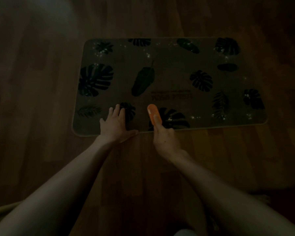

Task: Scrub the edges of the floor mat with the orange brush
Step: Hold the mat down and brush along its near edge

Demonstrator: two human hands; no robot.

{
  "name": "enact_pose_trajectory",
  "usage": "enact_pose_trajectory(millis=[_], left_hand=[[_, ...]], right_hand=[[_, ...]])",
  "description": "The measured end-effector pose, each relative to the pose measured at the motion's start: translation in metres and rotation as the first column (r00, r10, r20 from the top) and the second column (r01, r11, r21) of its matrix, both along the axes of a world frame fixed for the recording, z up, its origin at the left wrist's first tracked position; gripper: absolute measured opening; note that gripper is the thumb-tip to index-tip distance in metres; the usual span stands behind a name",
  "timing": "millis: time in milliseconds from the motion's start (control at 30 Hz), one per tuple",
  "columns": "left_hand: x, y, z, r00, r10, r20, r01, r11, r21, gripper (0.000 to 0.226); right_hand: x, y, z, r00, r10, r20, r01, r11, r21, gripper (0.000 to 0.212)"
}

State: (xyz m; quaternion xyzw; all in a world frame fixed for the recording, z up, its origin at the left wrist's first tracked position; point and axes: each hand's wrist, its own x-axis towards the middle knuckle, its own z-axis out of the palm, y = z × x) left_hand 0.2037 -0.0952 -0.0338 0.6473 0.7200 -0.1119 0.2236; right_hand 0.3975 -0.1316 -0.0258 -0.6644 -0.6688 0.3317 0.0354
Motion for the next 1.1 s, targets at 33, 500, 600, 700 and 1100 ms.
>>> enact_pose_trajectory(millis=[33,500,600,700,1100], left_hand=[[-0.001,0.000,-0.001,1.000,-0.006,0.001,0.006,1.000,0.014,0.115],[0.004,0.003,0.000,0.999,0.030,0.017,-0.030,0.999,-0.024,0.112],[0.014,0.000,0.004,0.997,0.078,-0.009,-0.078,0.994,-0.081,0.105],[0.034,-0.001,0.012,0.998,0.058,-0.016,-0.060,0.993,-0.102,0.090],[0.083,0.004,0.007,0.951,-0.310,0.009,0.310,0.949,-0.056,0.087]], right_hand=[[-0.008,0.000,-0.001,1.000,-0.004,-0.014,0.004,1.000,-0.010,0.060],[-0.006,0.021,0.011,0.972,0.221,0.076,-0.221,0.975,-0.008,0.057],[0.026,0.017,0.012,0.987,0.136,0.081,-0.136,0.991,-0.011,0.056],[0.054,0.010,0.011,0.993,0.038,0.110,-0.037,0.999,-0.020,0.055],[0.059,-0.006,-0.012,0.997,-0.032,-0.075,0.032,0.999,-0.010,0.060]])
